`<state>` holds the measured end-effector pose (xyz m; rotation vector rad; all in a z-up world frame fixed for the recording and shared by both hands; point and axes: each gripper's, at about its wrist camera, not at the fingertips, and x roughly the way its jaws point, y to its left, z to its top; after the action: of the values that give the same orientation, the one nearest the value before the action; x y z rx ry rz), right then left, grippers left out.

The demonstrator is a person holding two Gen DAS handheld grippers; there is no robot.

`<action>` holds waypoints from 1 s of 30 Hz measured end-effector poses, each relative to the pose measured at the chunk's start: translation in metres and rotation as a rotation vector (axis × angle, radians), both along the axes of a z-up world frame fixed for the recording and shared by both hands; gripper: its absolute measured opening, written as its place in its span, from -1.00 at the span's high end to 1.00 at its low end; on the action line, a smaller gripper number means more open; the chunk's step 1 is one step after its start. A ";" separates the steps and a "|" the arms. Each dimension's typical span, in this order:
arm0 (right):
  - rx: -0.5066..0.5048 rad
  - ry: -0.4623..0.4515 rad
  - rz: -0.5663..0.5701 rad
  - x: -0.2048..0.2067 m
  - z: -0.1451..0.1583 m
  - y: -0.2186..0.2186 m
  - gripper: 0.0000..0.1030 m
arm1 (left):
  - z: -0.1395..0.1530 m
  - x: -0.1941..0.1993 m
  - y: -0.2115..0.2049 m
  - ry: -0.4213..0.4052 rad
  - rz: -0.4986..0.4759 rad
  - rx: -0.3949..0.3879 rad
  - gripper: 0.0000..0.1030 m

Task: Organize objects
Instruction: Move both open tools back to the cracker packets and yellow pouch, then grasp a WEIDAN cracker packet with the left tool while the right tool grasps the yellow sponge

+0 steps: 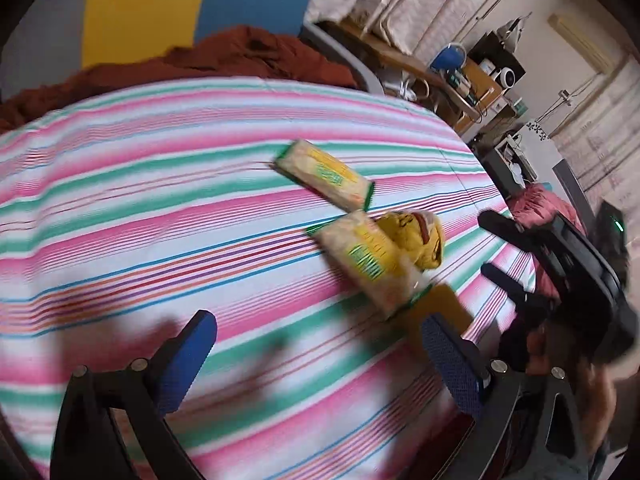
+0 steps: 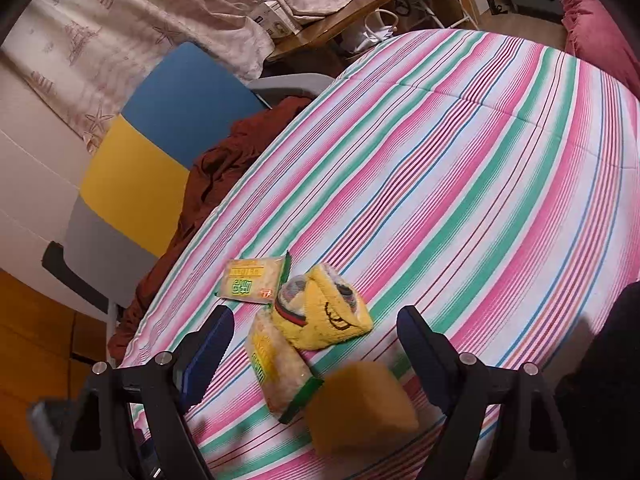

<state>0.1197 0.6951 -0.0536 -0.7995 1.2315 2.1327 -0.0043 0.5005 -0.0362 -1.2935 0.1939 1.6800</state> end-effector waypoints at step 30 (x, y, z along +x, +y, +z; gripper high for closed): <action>-0.103 -0.039 0.079 -0.012 -0.019 0.001 -0.66 | -0.040 -0.004 -0.017 0.121 -0.085 -0.114 0.01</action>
<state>0.1081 0.6963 -0.0725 -0.9435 1.3180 2.1198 -0.0079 0.4836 -0.0763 -1.2501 0.4165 1.6960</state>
